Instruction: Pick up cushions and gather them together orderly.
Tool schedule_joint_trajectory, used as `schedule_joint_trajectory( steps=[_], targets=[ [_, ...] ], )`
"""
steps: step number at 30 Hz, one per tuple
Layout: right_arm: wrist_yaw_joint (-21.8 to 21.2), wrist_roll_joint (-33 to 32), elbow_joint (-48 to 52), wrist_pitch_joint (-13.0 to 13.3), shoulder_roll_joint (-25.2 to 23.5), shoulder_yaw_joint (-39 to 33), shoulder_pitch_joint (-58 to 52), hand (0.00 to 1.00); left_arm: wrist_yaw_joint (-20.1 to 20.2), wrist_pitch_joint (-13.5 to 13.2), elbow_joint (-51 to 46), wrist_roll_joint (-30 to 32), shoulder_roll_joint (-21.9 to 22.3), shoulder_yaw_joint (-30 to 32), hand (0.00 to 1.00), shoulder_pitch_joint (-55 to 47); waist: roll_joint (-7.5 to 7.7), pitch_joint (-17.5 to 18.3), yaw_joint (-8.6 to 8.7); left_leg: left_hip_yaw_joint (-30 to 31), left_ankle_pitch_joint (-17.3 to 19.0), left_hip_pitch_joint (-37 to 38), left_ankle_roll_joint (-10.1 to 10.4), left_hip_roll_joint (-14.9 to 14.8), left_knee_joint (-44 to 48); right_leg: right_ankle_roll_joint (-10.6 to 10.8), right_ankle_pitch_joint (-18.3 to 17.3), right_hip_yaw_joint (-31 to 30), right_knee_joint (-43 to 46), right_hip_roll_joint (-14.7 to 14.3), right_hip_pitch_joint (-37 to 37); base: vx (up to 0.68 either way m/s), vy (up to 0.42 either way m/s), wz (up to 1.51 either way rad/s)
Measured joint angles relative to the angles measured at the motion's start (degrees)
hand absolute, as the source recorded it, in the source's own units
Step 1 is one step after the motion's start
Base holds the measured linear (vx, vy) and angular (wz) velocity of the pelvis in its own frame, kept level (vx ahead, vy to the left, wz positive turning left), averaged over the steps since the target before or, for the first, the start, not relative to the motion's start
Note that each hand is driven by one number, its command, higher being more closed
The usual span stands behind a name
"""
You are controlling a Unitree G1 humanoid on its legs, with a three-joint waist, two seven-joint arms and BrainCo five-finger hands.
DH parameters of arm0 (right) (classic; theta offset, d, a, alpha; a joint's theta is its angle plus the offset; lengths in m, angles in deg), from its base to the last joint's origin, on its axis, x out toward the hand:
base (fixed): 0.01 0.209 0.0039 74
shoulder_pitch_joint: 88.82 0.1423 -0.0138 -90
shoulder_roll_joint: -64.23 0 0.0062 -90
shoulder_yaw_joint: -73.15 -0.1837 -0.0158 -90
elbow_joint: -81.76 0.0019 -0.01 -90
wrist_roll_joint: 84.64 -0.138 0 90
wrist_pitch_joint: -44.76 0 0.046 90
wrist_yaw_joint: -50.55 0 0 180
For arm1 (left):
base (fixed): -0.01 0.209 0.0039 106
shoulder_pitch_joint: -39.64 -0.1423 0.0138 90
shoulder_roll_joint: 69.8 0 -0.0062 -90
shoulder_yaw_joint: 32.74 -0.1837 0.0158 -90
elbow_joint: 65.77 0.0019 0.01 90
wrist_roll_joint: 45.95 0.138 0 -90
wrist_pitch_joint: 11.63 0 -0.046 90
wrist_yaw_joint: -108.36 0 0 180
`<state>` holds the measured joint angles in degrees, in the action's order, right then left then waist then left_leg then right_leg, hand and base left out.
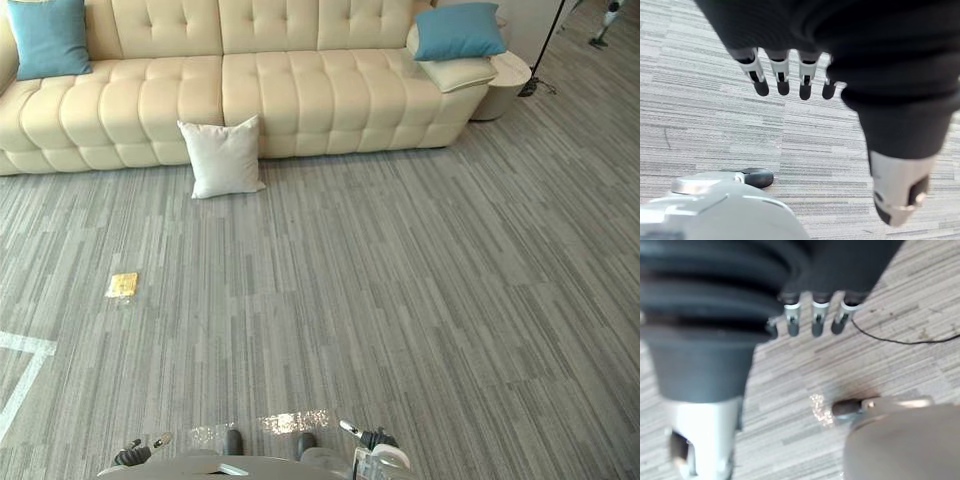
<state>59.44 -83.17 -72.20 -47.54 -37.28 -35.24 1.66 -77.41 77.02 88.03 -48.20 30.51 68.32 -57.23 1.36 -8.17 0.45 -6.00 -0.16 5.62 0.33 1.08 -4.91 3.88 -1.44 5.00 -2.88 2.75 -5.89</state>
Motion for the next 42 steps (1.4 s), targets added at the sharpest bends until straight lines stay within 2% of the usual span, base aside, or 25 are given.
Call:
schedule_joint_trajectory(
  steps=[7, 9, 11, 12, 13, 15, 17, 18, 19, 21, 23, 25, 26, 28, 29, 30, 31, 33, 34, 35, 36, 37, 38, 39, 42],
  targets=[
    [0.01, 0.00, 0.39, 0.08, -1.41, -0.26, 1.04, 0.00, -0.05, 0.00, -0.26, -1.08, -1.05, 0.02, 0.00, 0.83, 1.28, -0.77, -1.02, -0.67, 0.95, -4.30, -0.43, 0.16, 0.74, 0.30, 0.01, 0.02, 0.21, 0.32, 4.17, 0.00, -0.004, 0.00],
    [0.05, 0.00, 0.79, 0.06, -2.25, -0.61, 1.50, 0.00, -0.08, -0.01, -0.32, -1.66, -1.42, 0.10, 0.00, 1.55, 1.90, -1.42, -1.68, -1.37, 5.47, -8.45, -0.92, 0.25, 8.11, 1.34, -0.70, -0.21, 1.58, 1.06, 5.73, 0.10, 0.051, -0.09],
    [0.05, 0.00, 1.53, -0.06, -2.34, -1.08, 1.50, 0.00, -0.11, -0.01, -0.80, -2.08, -1.11, 0.09, 0.00, 1.72, 1.42, -1.83, -2.14, -1.86, 8.62, -10.46, -1.38, -0.03, 12.83, 2.22, -1.31, -0.06, 2.77, 1.28, 6.24, 0.09, 0.055, -0.16],
    [0.05, 0.00, 2.50, -0.01, -2.29, -1.42, 1.43, 0.00, -0.11, -0.05, -1.49, -2.06, -0.68, 0.02, 0.00, 1.66, 0.43, -2.50, -2.21, -1.91, 12.59, -12.31, -1.84, -0.50, 17.79, 3.33, -2.53, 0.64, 5.16, 1.45, 6.48, 0.11, 0.140, -0.19],
    [0.03, -0.14, 2.89, 0.17, -2.27, -1.61, 1.40, 0.00, -0.12, -0.14, -2.11, -2.00, 0.01, -0.02, 0.00, 1.66, -0.82, -2.69, -2.38, -1.92, 15.96, -13.39, -2.60, -1.20, 21.86, 4.53, -4.23, 1.23, 10.61, 1.54, 8.41, 0.09, 0.126, -0.18],
    [0.00, -1.27, 5.39, 0.48, -2.40, -2.07, 1.14, 0.00, -0.09, -0.55, -2.70, -1.94, 0.32, -0.72, 0.00, 1.83, -2.13, -3.17, -2.47, -1.61, 17.85, -13.51, -2.84, -1.66, 25.24, 5.06, -6.54, 3.16, 25.14, 2.64, 14.20, 0.14, 0.188, 0.00],
    [0.03, -1.61, 9.29, 1.14, -3.39, -2.06, -0.08, 0.00, -0.05, -0.73, -4.09, -1.92, 0.26, -1.25, 0.00, 2.34, -1.77, -3.57, -1.95, 0.68, 19.46, -11.33, -4.53, 0.23, 26.22, 3.03, -6.49, 4.92, 44.41, 5.86, 21.92, 0.29, 0.204, 0.50],
    [0.02, -1.73, 9.53, 1.32, -3.64, -2.10, -0.11, 0.00, -0.07, -0.83, -4.49, -1.92, 0.21, -1.14, 0.00, 2.50, -1.59, -3.76, -1.94, 1.51, 20.04, -10.30, -5.22, 0.68, 26.12, 2.48, -7.26, 4.74, 48.69, 6.31, 23.21, 0.41, 0.150, 0.73],
    [0.04, -1.73, 10.10, 1.43, -3.88, -2.05, -0.12, 0.00, -0.17, -0.94, -4.74, -1.89, 0.19, -0.92, 0.00, 3.38, -1.20, -3.95, -1.99, 3.30, 21.13, -7.93, -5.65, 0.97, 25.76, 2.27, -9.56, 4.89, 54.68, 5.83, 25.10, 0.29, 0.074, 0.61],
    [0.04, -1.90, 11.56, 1.74, -4.52, -2.42, -0.24, 0.00, -0.13, -1.03, -4.92, -1.21, 0.91, -0.45, 0.00, 4.55, -1.20, -3.98, -1.70, 6.09, 21.65, -4.07, -5.82, 1.01, 23.20, 1.62, -12.96, 6.41, 57.63, 4.19, 28.80, 0.38, 0.043, 0.65],
    [0.03, -2.48, 12.88, 2.25, -4.63, -2.86, 0.17, 0.00, -0.12, -1.05, -5.05, -0.83, 2.10, 0.04, 0.00, 5.77, -1.33, -4.05, -1.29, 8.05, 21.65, -0.64, -5.81, 0.92, 18.94, 0.73, -14.29, 9.54, 53.77, 2.80, 34.16, 0.51, 0.020, 0.56],
    [-0.01, -3.49, 13.56, 2.52, -4.07, -3.25, 1.04, 0.00, -0.09, -1.05, -5.03, -0.35, 3.28, -0.03, 0.00, 6.70, -2.42, -4.91, -0.58, 8.96, 21.63, 4.11, -5.76, -0.66, 14.55, -2.13, -12.49, 13.34, 44.29, 0.41, 37.26, 0.61, -0.034, 0.48],
    [0.03, -3.52, 13.64, 2.72, -3.57, -3.94, 1.42, 0.00, -0.07, -1.07, -4.90, 0.22, 3.82, -0.61, 0.00, 7.24, -3.09, -5.56, 0.18, 9.20, 21.71, 7.05, -5.51, -1.61, 13.33, -3.36, -9.39, 14.77, 36.17, -1.16, 38.63, 0.64, -0.062, 0.64],
    [0.05, -3.38, 13.40, 2.49, -3.21, -4.81, 0.33, 0.00, 0.02, -1.14, -4.63, 0.32, 4.18, -2.20, 0.00, 8.12, -2.64, -6.19, 1.12, 9.55, 22.25, 10.31, -3.96, -1.67, 13.55, -3.57, -3.56, 14.62, 25.47, -1.49, 40.03, 0.72, -0.102, 0.82],
    [0.05, -3.38, 13.15, 2.19, -3.02, -5.05, -1.10, 0.00, 0.21, -1.21, -4.32, 0.79, 4.28, -2.69, 0.00, 8.20, -2.39, -6.31, 1.67, 10.90, 23.09, 13.07, -2.03, -1.97, 13.67, -6.71, 4.82, 13.74, 20.83, -1.62, 39.59, 0.97, -0.177, 0.72],
    [0.06, -3.33, 13.11, 2.00, -2.29, -6.54, -1.21, 0.00, 0.52, -1.35, -3.61, 1.73, 5.56, -1.91, 0.00, 9.11, -4.22, -7.13, 1.70, 11.27, 22.10, 14.45, 0.85, -4.04, 14.46, -11.05, 6.71, 13.62, 26.45, -1.96, 40.31, 0.98, -0.191, 0.64],
    [0.03, -3.34, 12.94, 1.99, -2.35, -6.96, -1.22, 0.00, 0.76, -1.48, -3.48, 2.15, 5.92, -1.72, 0.00, 9.81, -4.59, -7.41, 1.56, 10.63, 20.18, 14.02, 3.82, -4.37, 15.49, -11.61, 4.62, 13.88, 29.44, -1.03, 40.93, 0.78, -0.196, 0.37],
    [0.04, -3.34, 13.41, 1.97, -2.01, -7.26, -1.32, 0.00, 1.24, -1.84, -3.63, 2.51, 7.22, 0.12, 0.00, 9.99, -5.65, -7.87, 2.69, 8.88, 8.70, 11.18, 4.70, -4.66, 25.49, -11.69, -2.23, 14.89, 35.12, -1.25, 38.59, 0.76, -0.227, 0.13],
    [0.03, -3.35, 13.46, 2.00, -2.08, -6.86, -1.39, 0.00, 1.22, -1.78, -3.62, 2.48, 7.40, 1.12, 0.00, 9.87, -5.66, -7.88, 3.00, 8.57, 4.54, 9.44, 5.16, -4.82, 30.24, -11.68, -3.64, 14.80, 34.83, -1.79, 36.81, 0.77, -0.215, -0.09],
    [0.04, -3.35, 13.55, 2.03, -2.16, -6.15, -1.44, 0.00, 1.28, -1.77, -3.92, 2.45, 7.51, 2.35, 0.00, 9.61, -5.83, -7.89, 3.08, 8.56, 0.25, 5.34, 7.62, -6.07, 41.37, -11.68, -5.44, 14.30, 32.88, -3.02, 32.88, 0.74, -0.198, -0.09],
    [0.12, -3.39, 13.55, 2.07, -2.29, -5.90, -1.44, 0.00, 1.30, -1.78, -4.83, 2.43, 7.68, 3.55, 0.00, 9.52, -5.92, -7.90, 2.84, 6.78, 1.41, -0.01, 9.08, -8.60, 54.33, -11.96, -6.57, 14.20, 30.20, -5.02, 27.49, 0.82, -0.221, -0.15],
    [0.14, -3.45, 13.54, 2.12, -2.30, -4.70, -1.51, 0.00, 1.30, -1.77, -5.95, 2.37, 7.99, 5.05, 0.00, 9.43, -5.72, -7.90, 2.15, 3.44, 2.72, -4.54, 8.93, -11.44, 63.51, -12.06, -7.65, 13.12, 27.38, -6.68, 22.45, 0.64, -0.166, -0.17],
    [0.13, -3.46, 13.53, 2.15, -2.35, -4.28, -1.51, 0.00, 1.29, -1.77, -6.29, 2.34, 8.04, 5.27, 0.00, 9.34, -5.57, -7.89, 1.74, 2.09, 3.26, -5.57, 8.40, -12.24, 65.51, -12.10, -8.06, 12.48, 26.57, -7.14, 21.02, 0.68, -0.127, -0.49],
    [0.11, -3.63, 13.54, 2.24, -2.84, -1.96, -1.46, 0.00, 1.24, -1.71, -7.71, 1.95, 8.40, 6.34, 0.00, 8.98, -5.20, -7.83, -0.18, -3.33, 7.00, -11.39, 4.70, -15.93, 71.87, -11.65, -9.75, 9.96, 23.47, -8.27, 14.67, 0.44, -0.058, -0.48],
    [0.04, -4.01, 13.54, 2.19, -3.77, -1.33, -1.28, 0.00, 1.12, -1.87, -10.10, 0.87, 8.43, 7.19, 0.00, 8.71, -5.00, -7.70, -1.81, -7.68, 11.24, -21.26, 3.02, -18.75, 71.24, -11.20, -10.23, 7.54, 19.57, -8.11, 8.18, 0.44, 0.003, -0.47]
  ],
)
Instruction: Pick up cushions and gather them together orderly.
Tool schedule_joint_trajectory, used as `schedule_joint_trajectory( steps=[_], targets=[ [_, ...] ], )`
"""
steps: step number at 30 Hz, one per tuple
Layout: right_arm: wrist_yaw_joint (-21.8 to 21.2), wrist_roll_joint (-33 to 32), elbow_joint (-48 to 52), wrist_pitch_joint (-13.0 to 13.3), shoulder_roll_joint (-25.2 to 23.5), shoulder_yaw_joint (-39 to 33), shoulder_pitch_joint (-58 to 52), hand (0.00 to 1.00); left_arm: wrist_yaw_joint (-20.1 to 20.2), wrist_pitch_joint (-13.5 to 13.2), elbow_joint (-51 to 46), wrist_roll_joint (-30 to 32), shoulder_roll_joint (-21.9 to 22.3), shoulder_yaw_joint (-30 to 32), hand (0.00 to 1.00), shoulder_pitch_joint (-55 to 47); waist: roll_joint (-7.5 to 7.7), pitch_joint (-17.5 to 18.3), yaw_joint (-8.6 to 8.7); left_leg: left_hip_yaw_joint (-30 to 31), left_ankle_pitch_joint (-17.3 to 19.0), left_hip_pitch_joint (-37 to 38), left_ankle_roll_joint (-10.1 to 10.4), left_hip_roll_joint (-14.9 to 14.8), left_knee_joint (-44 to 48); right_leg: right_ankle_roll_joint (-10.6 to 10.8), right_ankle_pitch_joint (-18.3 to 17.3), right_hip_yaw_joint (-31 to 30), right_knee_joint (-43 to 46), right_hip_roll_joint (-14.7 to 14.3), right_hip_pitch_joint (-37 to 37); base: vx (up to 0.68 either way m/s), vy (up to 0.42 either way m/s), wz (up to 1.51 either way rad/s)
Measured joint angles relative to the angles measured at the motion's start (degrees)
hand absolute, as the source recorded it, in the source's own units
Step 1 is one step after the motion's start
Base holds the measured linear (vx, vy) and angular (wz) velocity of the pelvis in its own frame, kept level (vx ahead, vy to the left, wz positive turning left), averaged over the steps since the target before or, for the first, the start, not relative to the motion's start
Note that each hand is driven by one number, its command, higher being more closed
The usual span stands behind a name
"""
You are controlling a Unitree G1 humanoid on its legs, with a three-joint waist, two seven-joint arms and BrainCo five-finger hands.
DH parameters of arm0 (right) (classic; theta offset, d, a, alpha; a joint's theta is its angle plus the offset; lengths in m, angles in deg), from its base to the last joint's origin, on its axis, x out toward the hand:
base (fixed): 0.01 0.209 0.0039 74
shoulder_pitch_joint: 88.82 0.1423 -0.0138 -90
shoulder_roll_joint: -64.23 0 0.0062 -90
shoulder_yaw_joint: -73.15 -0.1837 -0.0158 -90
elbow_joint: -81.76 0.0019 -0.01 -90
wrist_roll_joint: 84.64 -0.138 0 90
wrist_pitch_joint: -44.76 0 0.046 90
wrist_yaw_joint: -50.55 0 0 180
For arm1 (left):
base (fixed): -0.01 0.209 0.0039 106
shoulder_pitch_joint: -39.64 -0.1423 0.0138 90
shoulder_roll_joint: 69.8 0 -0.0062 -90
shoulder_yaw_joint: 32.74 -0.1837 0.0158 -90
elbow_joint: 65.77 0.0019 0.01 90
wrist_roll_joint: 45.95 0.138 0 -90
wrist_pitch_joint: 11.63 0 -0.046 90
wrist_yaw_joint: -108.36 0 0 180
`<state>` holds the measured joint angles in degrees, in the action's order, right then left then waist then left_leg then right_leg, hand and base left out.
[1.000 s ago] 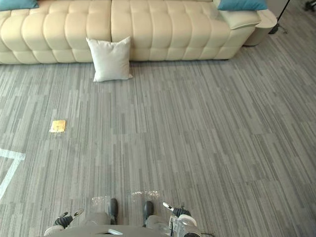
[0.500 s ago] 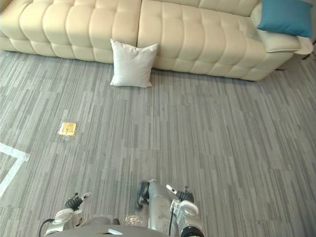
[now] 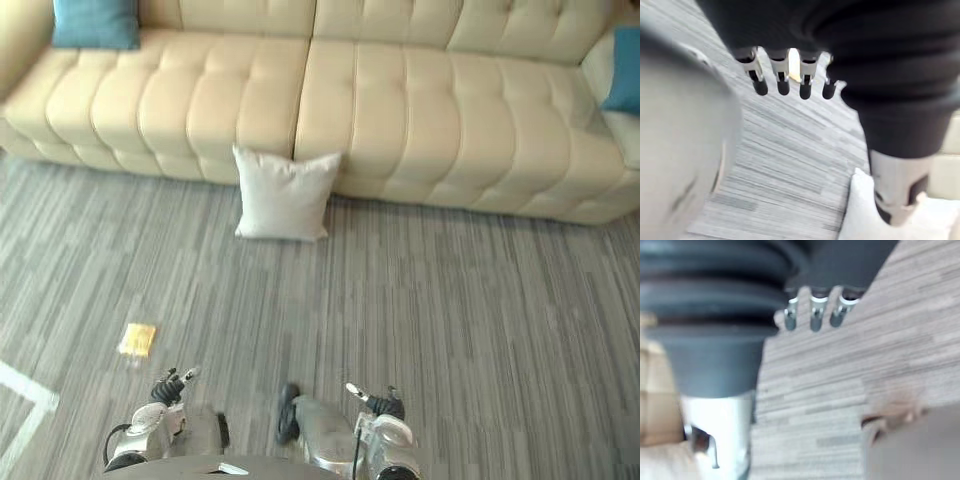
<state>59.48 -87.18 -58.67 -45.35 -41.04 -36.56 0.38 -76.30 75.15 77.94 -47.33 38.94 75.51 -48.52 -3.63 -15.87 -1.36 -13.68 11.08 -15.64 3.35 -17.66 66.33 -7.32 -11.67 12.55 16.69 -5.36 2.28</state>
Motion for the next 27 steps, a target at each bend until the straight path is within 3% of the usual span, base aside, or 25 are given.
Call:
schedule_joint_trajectory(
  steps=[2, 3, 5, 6, 7, 8, 9, 11, 13, 14, 16, 18, 20, 22, 23, 24, 25, 26, 27],
  targets=[
    [0.11, -0.21, -0.01, -0.14, -0.16, 0.45, -0.01, 0.00, -0.02, -0.29, -0.72, -0.72, -0.61, 0.20, 0.00, -0.01, 0.39, -0.15, -0.45, -2.36, 2.66, -5.00, -0.89, -0.30, -7.49, 1.08, 0.12, -1.66, -3.93, 0.90, -5.52, 0.49, 0.105, -0.41],
    [0.14, -0.50, 0.02, -0.12, -0.36, 0.64, -0.19, 0.00, -0.03, -0.29, -0.71, -0.74, -0.74, 0.17, 0.00, -0.03, 1.43, -0.51, -0.69, -3.98, 3.08, -5.88, -1.05, 0.26, -14.35, 1.89, -0.11, -2.57, -5.21, 1.85, -7.80, 0.61, 0.191, -0.43],
    [0.36, -0.48, 0.05, -0.12, -0.78, 0.43, -0.05, 0.00, -0.15, -0.31, -0.74, -0.78, -0.86, 0.14, 0.00, -0.01, 1.91, -0.40, -1.34, -5.32, 2.24, -6.52, -0.91, 2.30, -27.62, 3.95, -1.26, -4.17, -6.46, 3.70, -11.39, 0.55, 0.241, -0.44],
    [0.41, -0.48, 0.02, -0.13, -0.76, 0.56, -0.75, 0.00, -0.20, -0.33, -0.71, -0.79, -0.85, -0.01, 0.00, -0.35, 1.72, -0.07, -1.75, -4.91, -1.37, -6.24, -1.16, 3.59, -37.79, 6.01, -2.45, -5.31, -6.63, 4.59, -13.42, 0.49, 0.272, -0.48],
    [0.42, -0.46, 0.02, -0.13, -0.78, 0.76, -0.87, 0.00, -0.23, -0.34, -0.67, -0.79, -0.72, -0.15, 0.00, -0.71, 1.55, 0.50, -1.88, -4.74, -3.76, -6.06, -1.40, 3.87, -41.63, 7.03, -3.05, -5.97, -6.74, 4.68, -13.72, 0.47, 0.289, -0.69],
    [0.41, -0.44, -0.05, -0.15, -0.80, 1.13, -1.10, 0.00, -0.28, -0.38, -0.35, -0.93, -0.61, -0.19, 0.00, -1.46, 1.90, 1.62, -2.29, -3.22, -11.76, -5.92, -2.34, 4.48, -43.04, 8.91, -4.19, -7.53, -6.99, 5.44, -14.69, 0.50, 0.329, -0.62],
    [0.36, -0.39, 0.03, -0.09, -2.93, 1.49, -0.94, 0.00, -0.35, -0.40, -0.18, -1.24, -2.12, 0.03, 0.00, -1.07, 4.65, 3.48, -2.12, -4.74, -8.54, -6.07, -3.42, 6.03, -41.28, 10.20, -3.46, -9.12, -7.00, 8.29, -14.25, 0.52, 0.343, -0.62],
    [0.20, -0.18, -0.53, -0.23, -4.38, 1.68, -0.88, 0.00, -0.22, -0.39, 0.61, -1.24, -2.90, 0.02, 0.00, -0.92, 6.28, 4.66, -2.55, -7.21, -5.13, -4.96, -3.99, 5.94, -38.30, 10.84, -1.72, -10.62, -2.55, 10.16, -12.73, 0.51, 0.340, -0.53],
    [0.06, 0.67, -0.48, -0.25, -4.32, 1.60, -0.76, 0.00, -0.15, -0.24, 1.36, -1.25, -3.19, -0.58, 0.00, -1.34, 6.71, 4.92, -3.26, -9.75, -1.38, -0.80, -4.56, 6.23, -37.47, 12.64, 0.50, -11.80, 8.08, 11.76, -9.46, 0.52, 0.345, -0.71],
    [-0.18, 0.72, -0.30, -0.02, -4.29, 3.76, -0.57, 0.00, -0.13, -0.03, 2.81, -1.28, -3.53, -1.31, 0.00, -1.54, 6.20, 4.76, -2.55, -11.33, 1.87, 4.57, -4.64, 6.25, -37.60, 14.98, 4.47, -12.63, 25.96, 13.58, -2.66, 0.33, 0.220, -0.59],
    [-0.25, 0.73, 0.05, 0.03, -4.25, 4.53, -0.41, 0.00, -0.12, 0.03, 3.42, -1.26, -3.83, -2.33, 0.00, -1.56, 5.91, 4.76, -2.02, -12.33, 2.87, 6.66, -4.44, 6.35, -37.84, 14.99, 4.11, -11.76, 33.10, 14.53, 1.30, 0.25, 0.139, -0.35],
    [-0.28, 0.75, 0.03, 0.44, -4.22, 5.93, 0.10, 0.00, -0.04, 0.26, 3.80, -1.24, -3.90, -2.77, 0.00, -1.54, 5.96, 4.89, -1.17, -13.58, 3.74, 11.60, -4.09, 6.71, -40.90, 13.49, 1.65, -7.14, 38.31, 16.35, 7.96, 0.24, 0.071, -0.19],
    [-0.27, 0.75, -0.09, 0.45, -4.10, 5.97, 0.53, 0.00, 0.06, 0.26, 4.30, -1.24, -3.86, -2.88, 0.00, -1.73, 5.96, 4.96, -0.87, -14.21, 3.53, 15.03, -3.73, 6.73, -43.73, 12.61, -0.49, -3.85, 34.31, 16.53, 9.99, 0.22, -0.005, -0.08],
    [-0.29, 0.74, -0.49, 0.41, -3.93, 6.02, 0.87, 0.00, 0.03, 0.26, 4.60, -1.23, -3.96, -3.16, 0.00, -2.45, 5.85, 5.07, -0.23, -14.64, 3.20, 17.81, -2.28, 6.74, -46.33, 11.76, -0.75, -0.48, 20.52, 15.84, 11.45, 0.22, -0.106, -0.05],
    [-0.32, 0.74, -0.57, 0.39, -3.81, 6.02, 1.03, 0.00, 0.05, 0.26, 4.87, -1.22, -4.06, -3.17, 0.00, -2.47, 5.86, 5.10, -0.06, -14.59, 3.26, 18.01, -1.72, 6.73, -46.58, 11.35, -0.05, -0.29, 15.96, 15.42, 11.86, 0.18, -0.182, -0.01],
    [-0.37, 0.75, -0.73, 0.30, -3.32, 6.01, 1.34, 0.00, 0.03, 0.26, 5.47, -1.22, -4.38, -3.41, 0.00, -2.47, 5.99, 5.17, 0.10, -14.43, 3.86, 18.39, -0.20, 6.74, -46.67, 10.81, 3.56, -0.35, 6.49, 14.90, 12.47, 0.20, -0.233, 0.00],
    [-0.52, 0.78, -1.31, 0.20, -2.66, 6.01, 1.38, 0.00, 0.03, 0.26, 5.67, -1.22, -4.65, -3.86, 0.00, -2.54, 6.14, 5.34, 0.38, -13.55, 4.93, 19.10, 1.27, 6.92, -46.45, 10.79, 9.59, -1.09, 1.11, 14.65, 12.40, 0.22, -0.257, 0.06],
    [-0.67, 0.75, -1.90, 0.26, -2.23, 6.01, 1.33, 0.00, 0.02, 0.27, 5.95, -1.21, -4.66, -4.01, 0.00, -2.79, 6.01, 5.58, 0.71, -12.77, 5.12, 19.38, 1.85, 6.98, -46.49, 10.58, 12.71, -1.12, 0.21, 14.22, 11.53, 0.25, -0.276, 0.07],
    [-0.88, 0.77, -2.62, 0.19, -0.81, 5.93, 1.45, 0.00, 0.06, 0.32, 7.27, -1.19, -4.19, -4.37, 0.00, -2.86, 4.20, 6.21, 0.79, -9.95, 4.68, 20.09, 2.95, 6.67, -48.81, 10.29, 11.02, -0.54, 0.43, 12.70, 10.43, 0.23, -0.238, 0.12]
  ],
)
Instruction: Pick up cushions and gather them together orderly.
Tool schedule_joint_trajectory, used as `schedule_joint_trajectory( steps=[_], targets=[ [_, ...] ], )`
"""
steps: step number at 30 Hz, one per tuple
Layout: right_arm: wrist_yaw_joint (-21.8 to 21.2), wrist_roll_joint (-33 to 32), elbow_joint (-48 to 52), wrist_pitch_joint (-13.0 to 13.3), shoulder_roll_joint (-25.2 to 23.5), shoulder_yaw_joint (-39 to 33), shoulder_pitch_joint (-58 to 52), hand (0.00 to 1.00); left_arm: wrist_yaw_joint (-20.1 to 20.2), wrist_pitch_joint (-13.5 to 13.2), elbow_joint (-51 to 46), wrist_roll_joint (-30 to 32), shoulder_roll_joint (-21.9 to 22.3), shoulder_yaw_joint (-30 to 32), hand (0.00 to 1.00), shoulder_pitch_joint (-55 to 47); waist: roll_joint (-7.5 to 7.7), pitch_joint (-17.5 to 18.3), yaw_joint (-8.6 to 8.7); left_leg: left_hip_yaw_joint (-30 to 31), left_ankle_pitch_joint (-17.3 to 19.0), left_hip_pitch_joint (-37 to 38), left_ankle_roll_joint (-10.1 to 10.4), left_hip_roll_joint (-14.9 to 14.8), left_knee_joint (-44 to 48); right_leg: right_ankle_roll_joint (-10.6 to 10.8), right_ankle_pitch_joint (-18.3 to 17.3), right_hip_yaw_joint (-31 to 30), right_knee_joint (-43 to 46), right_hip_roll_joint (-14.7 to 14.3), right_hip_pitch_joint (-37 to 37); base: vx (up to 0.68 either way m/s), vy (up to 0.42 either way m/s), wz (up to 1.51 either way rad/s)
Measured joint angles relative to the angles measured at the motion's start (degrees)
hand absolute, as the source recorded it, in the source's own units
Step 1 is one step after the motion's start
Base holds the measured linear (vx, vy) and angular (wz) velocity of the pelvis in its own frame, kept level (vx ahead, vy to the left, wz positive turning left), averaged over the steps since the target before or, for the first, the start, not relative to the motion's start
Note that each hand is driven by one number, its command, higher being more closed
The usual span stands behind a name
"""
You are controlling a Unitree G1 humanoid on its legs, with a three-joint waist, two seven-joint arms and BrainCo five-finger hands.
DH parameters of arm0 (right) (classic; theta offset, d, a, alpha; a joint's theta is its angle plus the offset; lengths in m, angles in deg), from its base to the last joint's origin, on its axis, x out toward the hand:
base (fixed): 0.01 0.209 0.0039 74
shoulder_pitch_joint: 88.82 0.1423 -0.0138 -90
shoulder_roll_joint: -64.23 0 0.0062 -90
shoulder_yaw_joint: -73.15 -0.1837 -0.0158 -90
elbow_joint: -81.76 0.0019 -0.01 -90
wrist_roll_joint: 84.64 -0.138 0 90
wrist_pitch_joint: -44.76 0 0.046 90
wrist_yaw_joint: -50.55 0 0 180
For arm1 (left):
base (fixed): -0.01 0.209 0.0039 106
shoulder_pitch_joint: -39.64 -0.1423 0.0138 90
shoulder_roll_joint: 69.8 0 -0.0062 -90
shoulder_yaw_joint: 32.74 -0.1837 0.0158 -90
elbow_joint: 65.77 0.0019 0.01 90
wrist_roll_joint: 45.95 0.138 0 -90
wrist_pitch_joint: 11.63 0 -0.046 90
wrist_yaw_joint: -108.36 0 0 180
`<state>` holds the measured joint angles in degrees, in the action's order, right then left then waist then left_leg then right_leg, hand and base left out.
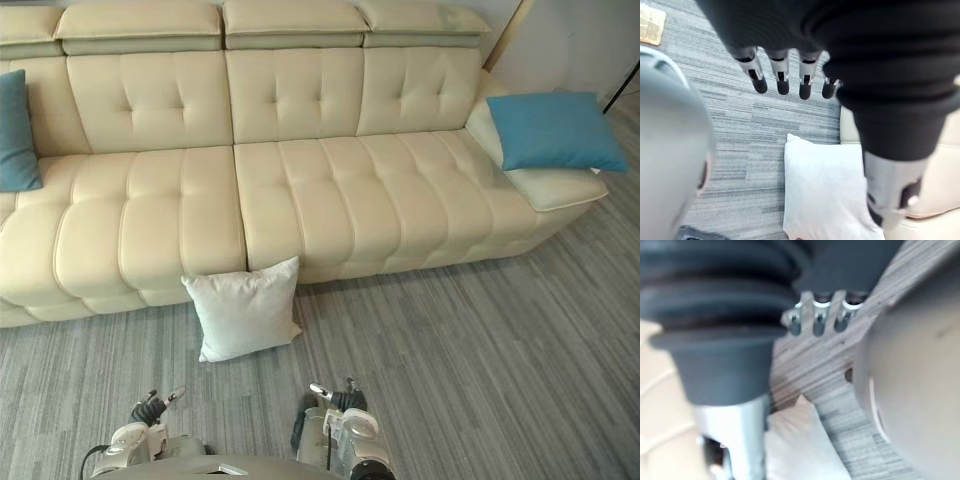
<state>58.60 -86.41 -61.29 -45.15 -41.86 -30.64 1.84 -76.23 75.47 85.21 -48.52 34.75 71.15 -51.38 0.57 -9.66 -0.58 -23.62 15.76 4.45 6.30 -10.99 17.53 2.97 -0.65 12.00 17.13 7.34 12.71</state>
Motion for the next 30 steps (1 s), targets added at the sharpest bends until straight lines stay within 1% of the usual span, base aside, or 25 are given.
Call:
schedule_joint_trajectory(
  steps=[1, 2, 3, 4, 5, 6, 7, 8, 9, 10, 11, 12, 14, 15, 16, 17, 18, 19, 20, 21, 22, 24, 26, 28, 30],
  targets=[
    [0.00, 0.00, -0.21, -0.03, 1.19, -0.95, -0.46, 0.00, 0.01, -0.01, 0.51, 0.18, 0.85, -0.39, 0.00, -0.22, -1.23, 0.52, -0.04, 2.13, -0.56, 1.08, 0.61, 0.37, -2.88, -0.92, -2.46, 0.39, 2.00, -0.71, 0.61, 0.29, -0.246, 0.09],
    [0.00, 0.00, -0.22, -0.13, 1.46, -1.30, -0.65, 0.00, 0.01, -0.02, 0.49, 0.31, 1.17, -0.45, 0.00, -0.22, -1.25, 0.49, 0.01, 2.80, -0.67, 1.52, 0.75, 0.37, -3.69, -0.97, -3.32, 0.74, 2.90, -0.82, 0.79, 0.31, -0.210, 0.19],
    [0.00, -0.01, -0.11, -0.25, 1.77, -3.03, -1.61, 0.00, 0.01, -0.01, 0.53, 0.44, 1.77, -0.36, 0.00, -0.70, -2.72, 1.33, 0.26, 4.80, -1.66, 3.00, 1.59, -0.09, -4.92, -1.32, -6.05, 1.94, 5.40, -1.54, 0.38, 0.35, -0.222, 0.26],
    [0.01, -0.01, -0.06, -0.29, 1.87, -3.40, -2.47, 0.00, 0.03, -0.03, 0.41, 0.44, 1.94, -0.22, 0.00, -0.77, -2.51, 1.21, 0.23, 6.82, -1.74, 3.49, 1.67, -0.95, -3.98, -1.86, -7.97, 3.18, 6.46, -1.89, -0.87, 0.29, -0.190, 0.30],
    [0.02, -0.05, 0.10, -0.27, 1.86, -3.46, -2.83, 0.00, 0.09, -0.03, 0.35, 0.43, 1.94, -0.01, 0.00, -0.76, -2.48, 1.23, 0.21, 7.64, -1.76, 3.47, 1.68, -1.46, -2.73, -2.07, -8.61, 3.51, 6.72, -2.09, -1.59, 0.26, -0.194, 0.44],
    [0.01, -0.05, 0.09, -0.32, 1.63, -3.13, -3.34, 0.00, 0.09, -0.04, -0.36, 0.39, 1.98, 1.36, 0.00, -0.75, -2.22, 1.41, 0.32, 10.25, -1.86, 0.90, 1.52, -3.10, 4.98, -2.58, -10.25, 5.07, 6.75, -2.31, -4.10, 0.19, -0.145, 0.43],
    [0.00, -0.06, 0.12, -0.29, 1.54, -2.98, -3.53, 0.00, 0.09, -0.04, -0.71, 0.35, 2.05, 1.89, 0.00, -0.71, -2.01, 1.43, 0.41, 11.19, -2.09, -0.92, 1.38, -3.79, 8.79, -2.74, -10.56, 5.79, 6.68, -2.31, -4.85, 0.23, -0.151, 0.48],
    [-0.01, -0.03, 0.11, -0.30, 1.56, -2.42, -3.85, 0.00, 0.10, -0.05, -1.96, 0.34, 2.36, 2.86, 0.00, -0.71, -2.14, 1.59, 0.04, 12.59, -3.95, -4.65, 1.07, -5.21, 17.34, -3.06, -11.36, 6.50, 6.60, -2.55, -6.47, 0.21, -0.102, 0.20],
    [-0.01, -0.03, 0.08, -0.32, 1.64, -2.20, -3.97, 0.00, 0.08, -0.07, -2.64, 0.17, 2.67, 3.66, 0.00, -0.62, -2.13, 1.63, -0.46, 12.62, -6.32, -6.60, 0.92, -6.32, 22.43, -3.32, -11.71, 7.01, 6.19, -2.66, -7.68, 0.22, -0.073, 0.08],
    [0.00, -0.03, 0.09, -0.32, 1.60, -2.16, -3.98, 0.00, 0.07, -0.05, -2.97, 0.02, 2.70, 4.01, 0.00, -0.57, -2.12, 1.63, -0.58, 12.54, -7.76, -7.38, 0.86, -6.74, 24.53, -3.36, -11.79, 6.96, 5.82, -2.77, -8.35, 0.27, -0.035, -0.09],
    [0.00, -0.02, 0.08, -0.37, 1.49, -2.34, -4.10, 0.00, 0.04, -0.03, -3.02, -0.20, 2.61, 4.13, 0.00, -0.99, -1.58, 1.44, -1.06, 12.18, -9.16, -9.97, 0.85, -7.55, 29.88, -3.43, -11.70, 6.44, 3.65, -2.71, -10.36, 0.28, 0.016, -0.13],
    [0.02, -0.02, 0.06, -0.47, 1.52, -2.90, -4.08, 0.00, 0.05, -0.02, -3.03, -0.16, 2.84, 4.12, 0.00, -0.95, -1.93, 1.60, -1.25, 11.20, -6.16, -10.54, 0.93, -7.53, 30.11, -3.42, -11.51, 6.07, 2.91, -2.57, -10.96, 0.28, 0.044, -0.14],
    [0.02, -0.03, -0.12, -0.57, 1.46, -3.69, -3.96, 0.00, 0.06, -0.03, -3.03, -0.08, 2.90, 4.13, 0.00, -0.92, -2.02, 1.60, -1.17, 8.99, -2.56, -11.43, 1.21, -6.89, 27.33, -3.08, -11.31, 5.85, 2.29, -1.66, -12.01, 0.18, 0.111, -0.05],
    [0.02, -0.03, -0.22, -0.60, 1.26, -4.15, -3.80, 0.00, 0.11, -0.04, -3.06, -0.04, 2.70, 4.10, 0.00, -0.80, -1.79, 1.40, -1.18, 7.99, -1.48, -11.48, 0.85, -6.21, 24.83, -2.85, -11.17, 5.86, 2.25, -1.06, -12.71, 0.19, 0.172, 0.11],
    [0.06, -0.03, -0.22, -0.63, 1.01, -4.80, -3.83, 0.00, 0.27, -0.09, -3.12, -0.01, 2.62, 4.10, 0.00, -0.78, -1.57, 1.28, -1.18, 5.71, -1.14, -11.50, 0.24, -5.42, 19.43, -2.13, -10.75, 5.98, 2.14, -0.06, -13.60, 0.14, 0.164, 0.17],
    [0.04, -0.03, -0.20, -0.62, 1.02, -4.94, -3.95, 0.00, 0.29, -0.11, -3.09, -0.02, 2.66, 4.06, 0.00, -0.81, -1.64, 1.32, -1.17, 4.41, -1.84, -11.47, -0.70, -5.23, 15.75, -1.75, -10.53, 6.07, 2.14, 0.33, -13.83, 0.16, 0.231, 0.31],
    [0.07, -0.03, -0.20, -0.86, 1.11, -5.50, -4.54, 0.00, 0.43, -0.10, -2.98, 0.14, 3.05, 4.01, 0.00, -0.79, -1.88, 1.89, -1.21, 1.47, -4.61, -10.35, -2.07, -3.63, 8.38, 0.28, -10.64, 5.91, 1.90, 0.79, -14.00, 0.13, 0.230, 0.31],
    [0.06, -0.03, -0.07, -1.04, 0.65, -5.47, -4.46, 0.00, 0.41, -0.11, -3.01, 0.21, 2.68, 3.96, 0.00, -0.78, -1.28, 1.83, -1.08, 1.36, -4.77, -10.26, -2.30, -2.40, 7.17, 0.46, -10.60, 5.82, 1.34, 1.56, -13.88, 0.13, 0.270, 0.41],
    [0.01, -0.04, 0.09, -1.03, -0.38, -5.42, -4.52, 0.00, 0.47, -0.10, -3.10, 0.44, 1.79, 3.91, 0.00, -0.74, 0.10, 2.09, -1.04, 1.39, -4.89, -10.35, -2.49, -0.39, 5.06, 1.10, -10.09, 5.73, -0.80, 2.57, -14.07, 0.13, 0.234, 0.32],
    [0.03, -0.05, 0.16, -1.01, -1.19, -5.85, -4.50, 0.00, 0.48, 0.07, -2.89, 0.46, 0.98, 3.92, 0.00, -0.77, 0.90, 1.78, -1.14, 1.46, -5.22, -10.24, -3.02, 0.99, 4.16, 1.43, -9.48, 5.82, -2.80, 3.33, -15.05, 0.09, 0.183, 0.28],
    [0.04, -0.06, 0.14, -1.02, -1.36, -6.16, -4.57, 0.00, 0.48, 0.12, -2.88, 0.47, 0.88, 3.92, 0.00, -1.01, 1.05, 1.87, -1.09, 1.65, -5.29, -10.19, -3.12, 1.47, 3.86, 1.70, -9.04, 5.84, -3.39, 3.56, -15.34, 0.08, 0.144, 0.22],
    [0.06, -0.04, 0.18, -1.02, -1.56, -6.87, -4.83, 0.00, 0.48, 0.12, -2.91, 0.49, 1.00, 3.89, 0.00, -1.21, 1.08, 1.78, -1.13, 1.75, -6.23, -9.38, -4.57, 3.14, 2.14, 1.92, -7.98, 5.88, -5.57, 4.39, -17.01, 0.03, 0.105, 0.26],
    [0.05, -0.03, 0.36, -1.01, -1.55, -6.52, -4.73, 0.00, 0.49, 0.04, -2.95, 0.48, 1.23, 3.88, 0.00, -1.07, 1.23, 1.57, -1.28, 2.11, -6.29, -9.71, -4.65, 3.16, 2.56, 2.56, -7.57, 5.93, -6.95, 4.32, -17.93, -0.02, 0.043, 0.17],
    [0.09, -0.02, 0.28, -1.03, -0.72, -5.53, -4.66, 0.00, 0.44, -0.01, -2.98, 0.43, 1.74, 3.94, 0.00, -1.05, 0.31, 1.10, -1.61, 2.66, -6.29, -10.58, -4.60, 2.32, 3.01, 3.66, -6.56, 5.74, -8.42, 3.51, -17.68, -0.10, 0.004, -0.04],
    [0.09, -0.02, 0.05, -1.09, -0.69, -5.43, -4.68, 0.00, 0.44, -0.01, -2.99, 0.43, 1.73, 3.96, 0.00, -1.12, 0.56, 1.18, -1.84, 1.96, -7.15, -9.64, -4.12, 2.37, 0.96, 3.80, -6.49, 4.62, -8.60, 3.45, -16.80, -0.11, -0.009, -0.27]
  ],
)
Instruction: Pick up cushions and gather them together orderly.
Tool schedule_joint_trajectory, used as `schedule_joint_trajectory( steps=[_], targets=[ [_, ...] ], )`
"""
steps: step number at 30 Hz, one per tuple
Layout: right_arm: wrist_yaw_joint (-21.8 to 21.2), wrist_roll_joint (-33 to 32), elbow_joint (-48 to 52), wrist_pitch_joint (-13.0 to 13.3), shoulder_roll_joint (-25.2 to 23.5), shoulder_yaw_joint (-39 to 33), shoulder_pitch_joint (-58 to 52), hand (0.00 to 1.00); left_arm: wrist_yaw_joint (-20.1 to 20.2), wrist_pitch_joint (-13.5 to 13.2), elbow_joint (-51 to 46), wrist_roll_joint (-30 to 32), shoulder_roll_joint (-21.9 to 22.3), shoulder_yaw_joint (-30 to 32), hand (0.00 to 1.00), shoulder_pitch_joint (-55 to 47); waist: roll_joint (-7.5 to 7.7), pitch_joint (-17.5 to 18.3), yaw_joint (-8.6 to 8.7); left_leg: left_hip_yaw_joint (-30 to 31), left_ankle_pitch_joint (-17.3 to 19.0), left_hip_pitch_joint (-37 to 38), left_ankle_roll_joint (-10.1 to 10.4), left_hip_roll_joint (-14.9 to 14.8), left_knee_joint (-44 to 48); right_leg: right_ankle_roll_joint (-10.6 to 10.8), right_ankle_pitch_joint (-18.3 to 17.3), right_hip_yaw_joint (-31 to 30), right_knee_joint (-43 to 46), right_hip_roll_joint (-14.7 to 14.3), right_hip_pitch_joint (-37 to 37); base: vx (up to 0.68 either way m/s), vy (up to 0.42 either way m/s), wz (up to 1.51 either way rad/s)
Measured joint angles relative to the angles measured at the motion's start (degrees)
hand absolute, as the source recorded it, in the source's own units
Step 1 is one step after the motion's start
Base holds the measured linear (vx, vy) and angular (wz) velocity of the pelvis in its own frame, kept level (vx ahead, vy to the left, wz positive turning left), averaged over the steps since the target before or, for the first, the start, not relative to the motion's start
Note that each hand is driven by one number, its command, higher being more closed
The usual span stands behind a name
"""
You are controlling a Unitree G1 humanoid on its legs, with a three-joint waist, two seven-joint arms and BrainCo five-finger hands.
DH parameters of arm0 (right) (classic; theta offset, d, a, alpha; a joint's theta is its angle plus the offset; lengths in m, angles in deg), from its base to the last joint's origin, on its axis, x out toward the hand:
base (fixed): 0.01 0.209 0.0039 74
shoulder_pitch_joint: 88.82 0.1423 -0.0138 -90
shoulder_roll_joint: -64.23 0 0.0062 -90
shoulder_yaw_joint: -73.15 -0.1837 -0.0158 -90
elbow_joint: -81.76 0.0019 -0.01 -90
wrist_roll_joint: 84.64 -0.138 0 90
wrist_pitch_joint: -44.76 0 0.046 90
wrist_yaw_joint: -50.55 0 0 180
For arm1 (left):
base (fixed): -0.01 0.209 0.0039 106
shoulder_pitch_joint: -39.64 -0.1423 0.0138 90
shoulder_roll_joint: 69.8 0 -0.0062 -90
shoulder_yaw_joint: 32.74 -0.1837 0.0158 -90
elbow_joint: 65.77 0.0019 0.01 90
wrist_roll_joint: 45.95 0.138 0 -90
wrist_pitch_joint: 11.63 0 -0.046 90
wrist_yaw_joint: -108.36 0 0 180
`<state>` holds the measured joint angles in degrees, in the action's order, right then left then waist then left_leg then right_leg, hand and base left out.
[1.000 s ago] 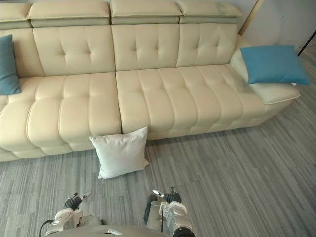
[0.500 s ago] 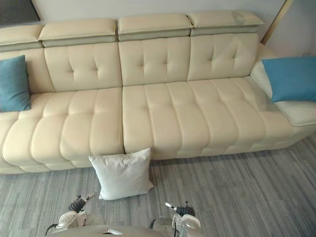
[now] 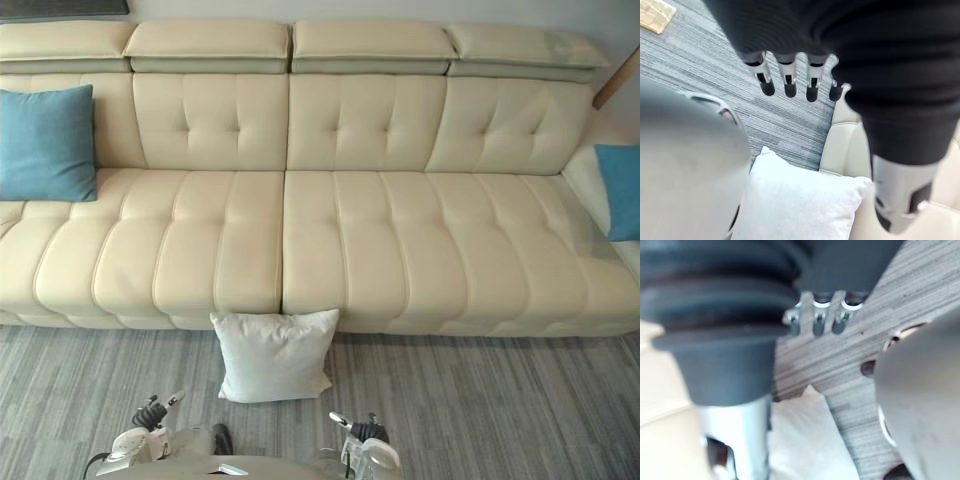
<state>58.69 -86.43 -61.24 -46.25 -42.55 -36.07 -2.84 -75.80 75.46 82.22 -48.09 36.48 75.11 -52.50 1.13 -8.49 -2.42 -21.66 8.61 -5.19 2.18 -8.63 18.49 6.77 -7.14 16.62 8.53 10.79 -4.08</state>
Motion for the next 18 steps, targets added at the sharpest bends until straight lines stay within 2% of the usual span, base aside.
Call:
schedule_joint_trajectory(
  steps=[3, 6, 7, 9, 10, 11, 12, 13, 14, 18],
  targets=[
    [-0.02, 0.00, 0.05, -0.03, -0.06, 0.60, 0.31, 0.00, 0.15, 0.05, 0.03, 0.01, -0.35, -0.13, 0.00, -0.11, 1.06, -0.32, -0.14, -2.01, -0.06, 1.63, -0.01, 0.15, -0.94, -0.01, -1.60, -2.24, 2.43, 0.56, 1.61, -0.07, -0.002, -0.39],
    [-0.05, 0.02, 0.02, 0.01, -0.20, 1.04, 0.14, 0.00, 0.70, 0.06, 0.16, -0.01, -1.21, -1.76, 0.00, -0.19, 1.89, -0.15, 0.33, -2.69, 3.32, 2.05, -0.11, 0.93, 1.18, 0.96, -3.90, -3.85, 10.63, 2.69, 4.47, -0.01, 0.046, -0.15],
    [-0.05, 0.05, -0.02, -0.01, -0.27, 1.00, 0.13, 0.00, 0.67, 0.04, 0.17, -0.02, -1.32, -2.05, 0.00, -0.17, 1.66, -0.03, 0.38, -2.74, 3.59, 2.10, -0.16, 1.00, 1.38, 0.91, -3.88, -4.06, 11.95, 2.86, 5.07, 0.02, 0.060, -0.03],
    [-0.05, 1.32, -0.07, 0.01, -0.35, 1.11, 0.28, 0.00, 0.67, 0.04, 0.25, -0.02, -1.50, -2.11, 0.00, -0.17, 1.78, 0.11, 0.57, -2.20, 3.97, 2.31, -0.42, 0.88, 1.18, -1.95, -2.04, -4.97, 16.34, 2.66, 7.22, 0.03, 0.077, 0.07],
    [-0.06, 1.48, -0.15, 0.01, -0.38, 1.13, 0.27, 0.00, 0.67, 0.04, 0.25, -0.02, -1.57, -2.11, 0.00, -0.18, 1.89, 0.20, 0.60, -1.95, 3.95, 2.37, -0.49, 0.86, 0.95, -2.58, -1.63, -5.01, 17.20, 2.59, 7.64, 0.05, 0.074, 0.17],
    [-0.06, 1.81, -0.66, 0.06, -0.09, 1.15, 0.27, 0.00, 0.66, 0.01, 0.56, -0.01, -1.76, -2.14, 0.00, -0.24, 1.27, 0.48, 0.66, -1.29, 3.13, 2.27, -0.69, 0.54, 0.16, -3.63, -1.95, -6.58, 16.59, 1.28, 8.62, 0.04, 0.039, 0.21],
    [-0.05, 1.92, -1.61, 0.08, -0.43, 1.15, 0.28, 0.00, 0.65, -0.01, 1.23, -0.01, -2.28, -2.14, 0.00, -0.38, 2.14, 1.17, 0.70, -0.89, 2.97, 2.19, -0.51, 0.66, 0.11, -4.17, -1.22, -8.31, 11.44, -0.56, 7.81, 0.06, 0.013, 0.25],
    [-0.06, 1.89, -2.23, 0.06, -0.80, 1.13, 0.18, 0.00, 0.67, -0.03, 1.48, 0.00, -2.89, -2.13, 0.00, -0.28, 3.17, 1.72, 0.64, -0.51, 2.99, 2.07, -0.48, 1.41, 0.09, -3.77, -0.71, -8.06, 9.05, -0.75, 7.20, 0.10, -0.015, 0.26],
    [-0.06, 1.90, -2.63, 0.00, -1.05, 0.94, 0.14, 0.00, 0.66, -0.01, 2.22, 0.01, -3.03, -2.08, 0.00, -0.08, 3.23, 2.15, 0.65, 0.01, 2.77, 2.30, -0.23, 1.57, -0.08, -3.04, -0.20, -7.95, 7.00, -1.04, 5.70, 0.13, -0.018, 0.20],
    [-0.10, 1.92, -2.71, 0.04, -0.93, 0.48, 0.12, 0.00, 0.65, -0.01, 2.51, 0.05, -2.73, -1.71, 0.00, -0.09, 3.30, 2.64, 0.68, 1.34, 1.25, 2.68, 0.03, 2.17, -2.64, -2.93, 0.53, -6.97, 3.55, -1.29, 3.71, 0.07, -0.026, 0.18]
  ],
)
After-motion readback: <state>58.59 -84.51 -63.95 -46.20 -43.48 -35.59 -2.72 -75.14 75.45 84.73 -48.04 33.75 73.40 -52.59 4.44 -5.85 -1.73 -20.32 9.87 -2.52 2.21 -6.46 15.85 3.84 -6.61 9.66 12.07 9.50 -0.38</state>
